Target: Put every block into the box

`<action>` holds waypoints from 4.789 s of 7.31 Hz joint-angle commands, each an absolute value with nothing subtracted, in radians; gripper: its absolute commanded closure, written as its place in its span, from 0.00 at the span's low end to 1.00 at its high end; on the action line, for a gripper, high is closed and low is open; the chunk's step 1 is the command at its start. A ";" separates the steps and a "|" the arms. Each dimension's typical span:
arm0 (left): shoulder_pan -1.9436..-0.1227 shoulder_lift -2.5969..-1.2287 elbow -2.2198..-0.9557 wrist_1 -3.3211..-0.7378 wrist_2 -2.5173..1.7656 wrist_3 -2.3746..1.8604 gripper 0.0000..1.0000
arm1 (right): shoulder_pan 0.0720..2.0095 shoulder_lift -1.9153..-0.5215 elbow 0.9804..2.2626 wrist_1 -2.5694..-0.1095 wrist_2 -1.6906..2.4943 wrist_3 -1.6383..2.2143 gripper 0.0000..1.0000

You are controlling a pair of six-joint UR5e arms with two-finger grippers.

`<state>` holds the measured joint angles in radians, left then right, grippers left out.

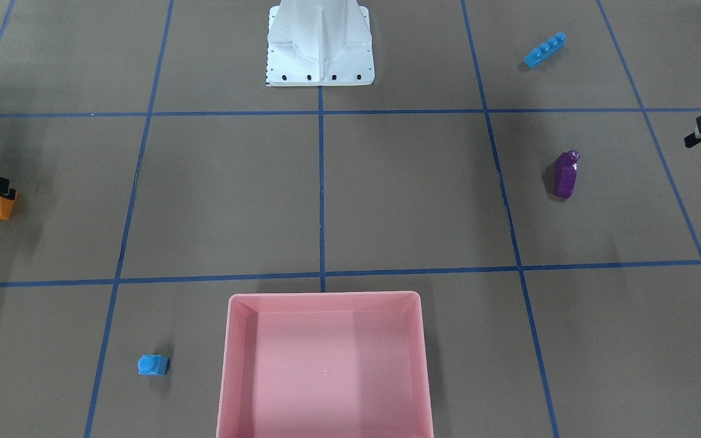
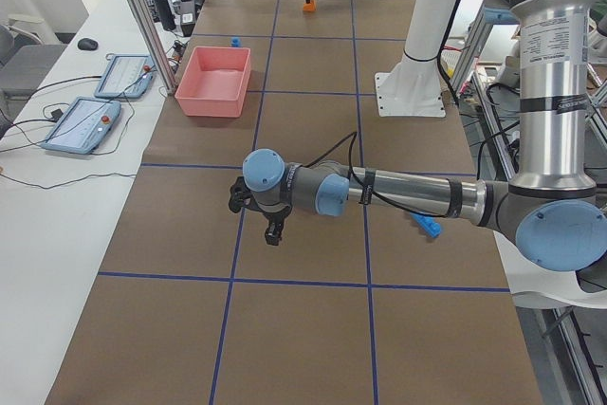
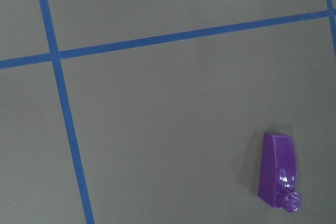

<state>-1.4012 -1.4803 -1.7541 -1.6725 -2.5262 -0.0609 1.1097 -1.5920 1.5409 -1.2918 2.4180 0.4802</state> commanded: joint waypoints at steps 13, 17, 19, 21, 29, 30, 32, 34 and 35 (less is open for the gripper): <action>-0.864 -1.509 -1.821 -1.767 -2.234 -0.345 0.03 | 1.043 -0.933 1.559 -1.712 2.378 0.829 1.00; -0.816 -1.534 -1.789 -1.769 -2.172 -0.376 0.34 | 0.925 -0.600 1.161 -1.498 2.261 1.111 1.00; -0.815 -1.548 -1.789 -1.767 -2.174 -0.379 0.88 | 0.884 -0.513 1.019 -1.395 2.163 1.218 1.00; -0.816 -1.569 -1.816 -1.758 -2.218 -0.382 1.00 | 0.836 -0.485 0.947 -1.298 2.056 1.311 1.00; -0.894 -2.484 -1.414 -1.526 -2.278 -0.909 1.00 | 1.013 -0.902 1.389 -1.269 2.271 1.180 0.00; -0.893 -2.552 -1.261 -1.661 -2.278 -0.973 1.00 | 1.067 -1.060 1.499 -1.267 2.317 1.078 0.00; -0.888 -2.681 -0.990 -1.859 -2.232 -1.092 0.89 | 1.179 -1.379 1.700 -1.267 2.371 0.892 0.00; -0.879 -2.718 -0.885 -1.942 -2.152 -1.094 0.42 | 1.248 -1.677 1.828 -1.262 2.370 0.642 0.00; -0.882 -2.721 -0.885 -1.947 -2.145 -1.095 0.00 | 1.288 -1.803 1.833 -1.241 2.370 0.503 0.00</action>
